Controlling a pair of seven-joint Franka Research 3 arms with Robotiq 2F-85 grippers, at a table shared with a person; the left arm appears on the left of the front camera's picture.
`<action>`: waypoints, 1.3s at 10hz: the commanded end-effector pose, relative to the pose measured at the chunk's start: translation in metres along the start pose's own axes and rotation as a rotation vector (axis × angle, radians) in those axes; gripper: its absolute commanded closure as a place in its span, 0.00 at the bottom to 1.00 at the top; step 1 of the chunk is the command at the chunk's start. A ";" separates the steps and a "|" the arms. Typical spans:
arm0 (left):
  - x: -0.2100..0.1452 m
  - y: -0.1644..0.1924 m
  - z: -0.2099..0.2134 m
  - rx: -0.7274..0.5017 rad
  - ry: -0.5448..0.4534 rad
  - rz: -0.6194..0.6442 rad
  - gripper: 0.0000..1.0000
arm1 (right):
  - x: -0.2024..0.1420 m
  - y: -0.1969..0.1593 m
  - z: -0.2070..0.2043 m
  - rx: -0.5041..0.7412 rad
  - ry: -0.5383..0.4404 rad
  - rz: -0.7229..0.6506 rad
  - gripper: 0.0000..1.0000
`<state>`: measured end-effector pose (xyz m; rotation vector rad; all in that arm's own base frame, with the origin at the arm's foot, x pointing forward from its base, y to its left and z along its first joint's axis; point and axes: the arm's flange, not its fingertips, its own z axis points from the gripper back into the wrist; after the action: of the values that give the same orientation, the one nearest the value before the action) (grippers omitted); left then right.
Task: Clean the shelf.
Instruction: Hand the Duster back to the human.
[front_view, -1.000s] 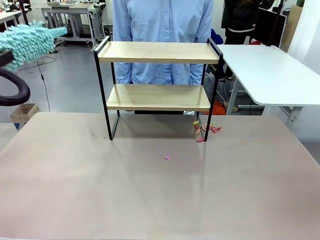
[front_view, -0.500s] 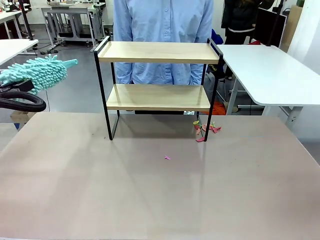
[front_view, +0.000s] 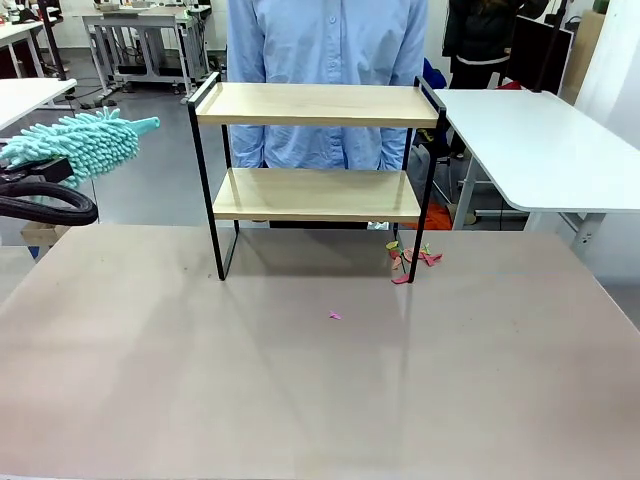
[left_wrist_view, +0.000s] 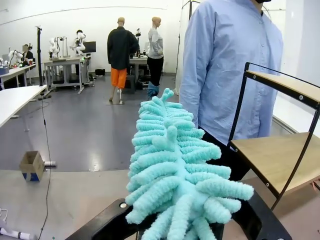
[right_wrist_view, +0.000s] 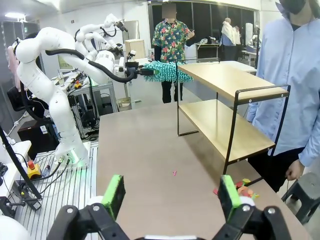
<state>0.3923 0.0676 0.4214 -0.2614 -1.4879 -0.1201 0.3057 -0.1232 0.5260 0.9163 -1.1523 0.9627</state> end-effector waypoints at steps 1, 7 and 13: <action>0.003 0.000 0.002 0.002 -0.008 0.010 0.83 | 0.001 -0.002 0.000 0.001 -0.019 0.023 0.00; 0.003 0.000 0.002 0.002 -0.008 0.010 0.83 | 0.001 -0.002 0.000 0.001 -0.019 0.023 0.00; 0.003 0.000 0.002 0.002 -0.008 0.010 0.83 | 0.001 -0.002 0.000 0.001 -0.019 0.023 0.00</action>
<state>0.3921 0.0685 0.4222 -0.2616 -1.4900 -0.1169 0.3055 -0.1234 0.5260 0.9165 -1.1526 0.9623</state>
